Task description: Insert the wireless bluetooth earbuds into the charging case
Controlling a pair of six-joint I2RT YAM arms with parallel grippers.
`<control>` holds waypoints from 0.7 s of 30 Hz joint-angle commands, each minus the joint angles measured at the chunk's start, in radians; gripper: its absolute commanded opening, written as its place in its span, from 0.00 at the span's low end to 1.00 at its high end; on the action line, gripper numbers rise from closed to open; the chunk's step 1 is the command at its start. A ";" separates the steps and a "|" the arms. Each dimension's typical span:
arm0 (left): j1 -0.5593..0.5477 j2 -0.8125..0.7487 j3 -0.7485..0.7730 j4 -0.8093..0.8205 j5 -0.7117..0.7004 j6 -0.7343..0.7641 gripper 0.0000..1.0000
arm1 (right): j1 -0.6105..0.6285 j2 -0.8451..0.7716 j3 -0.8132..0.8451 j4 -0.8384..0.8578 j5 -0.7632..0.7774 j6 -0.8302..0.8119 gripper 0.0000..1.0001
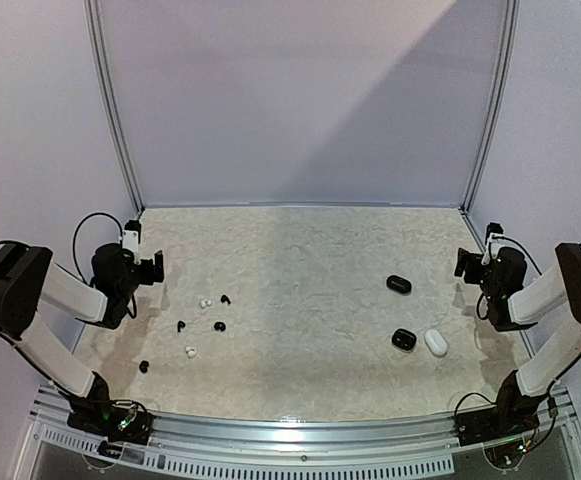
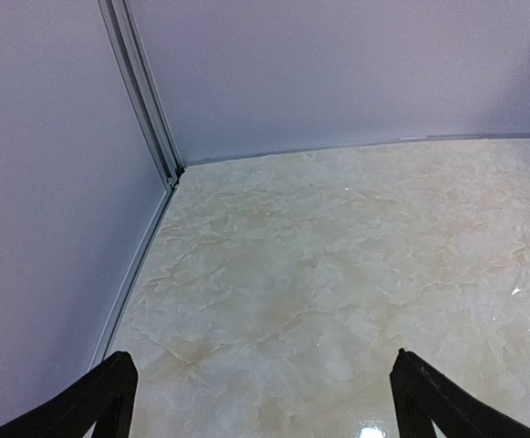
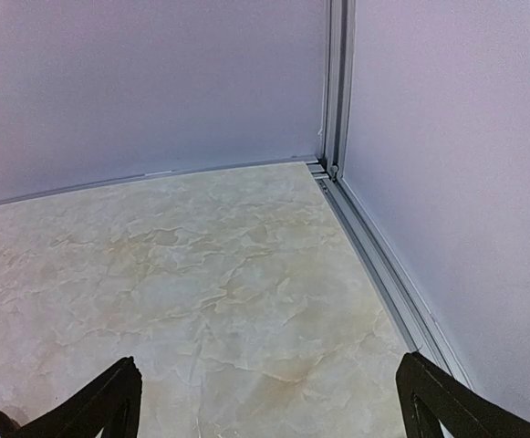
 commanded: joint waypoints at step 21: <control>-0.003 -0.261 0.558 -0.979 0.617 0.025 0.99 | 0.466 -0.401 0.429 -1.390 -0.149 -0.321 0.99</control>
